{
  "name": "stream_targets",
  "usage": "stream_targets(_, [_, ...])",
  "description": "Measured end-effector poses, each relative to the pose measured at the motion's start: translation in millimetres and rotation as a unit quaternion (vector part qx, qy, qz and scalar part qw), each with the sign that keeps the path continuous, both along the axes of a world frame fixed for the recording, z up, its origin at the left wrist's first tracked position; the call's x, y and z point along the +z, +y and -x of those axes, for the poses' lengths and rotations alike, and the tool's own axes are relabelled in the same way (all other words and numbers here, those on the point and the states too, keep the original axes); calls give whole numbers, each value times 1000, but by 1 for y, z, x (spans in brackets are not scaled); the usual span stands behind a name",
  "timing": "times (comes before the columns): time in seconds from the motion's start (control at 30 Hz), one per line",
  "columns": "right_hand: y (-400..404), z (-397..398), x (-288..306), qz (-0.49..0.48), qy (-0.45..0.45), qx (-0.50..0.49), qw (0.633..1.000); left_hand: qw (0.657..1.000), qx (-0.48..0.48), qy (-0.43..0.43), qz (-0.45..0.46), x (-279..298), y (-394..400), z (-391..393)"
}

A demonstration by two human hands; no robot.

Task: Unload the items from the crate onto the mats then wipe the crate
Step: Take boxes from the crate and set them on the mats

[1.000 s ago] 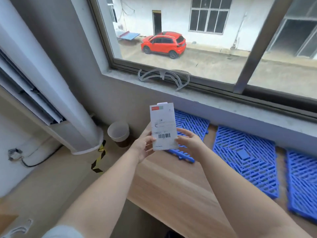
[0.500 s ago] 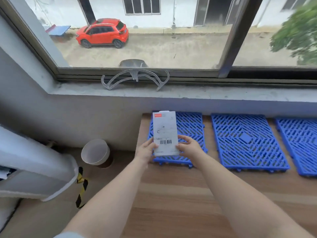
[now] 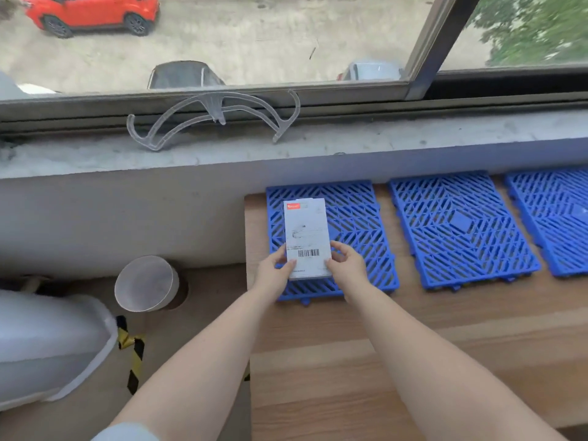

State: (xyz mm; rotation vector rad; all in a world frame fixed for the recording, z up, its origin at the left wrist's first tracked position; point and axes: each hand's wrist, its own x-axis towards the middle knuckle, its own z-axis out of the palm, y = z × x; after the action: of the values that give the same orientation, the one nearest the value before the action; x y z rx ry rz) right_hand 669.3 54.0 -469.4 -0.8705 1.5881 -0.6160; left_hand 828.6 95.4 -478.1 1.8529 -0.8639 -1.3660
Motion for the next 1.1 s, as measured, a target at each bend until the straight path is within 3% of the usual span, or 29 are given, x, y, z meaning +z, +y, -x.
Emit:
stream_targets(0.67, [-24, -3, -16, 28, 66, 29, 997, 998, -32, -26, -37, -16, -30, -9])
stream_targets(0.83, [-19, -2, -11, 59, 150, 120, 980, 987, -85, -135, -5, -5, -27, -8])
stream_targets(0.9, [-17, 1, -7, 74, 186, 153, 968, 960, -158, -232, 15, 4, -27, -7])
stream_targets(1.0, [-17, 7, 8, 113, 248, 227, 935, 870, -275, -408, 44, 20, -31, -5])
stream_targets(1.1, [-19, 18, 30, 140, 291, 296, 899, 792, -340, -504, 57, 40, -37, 1])
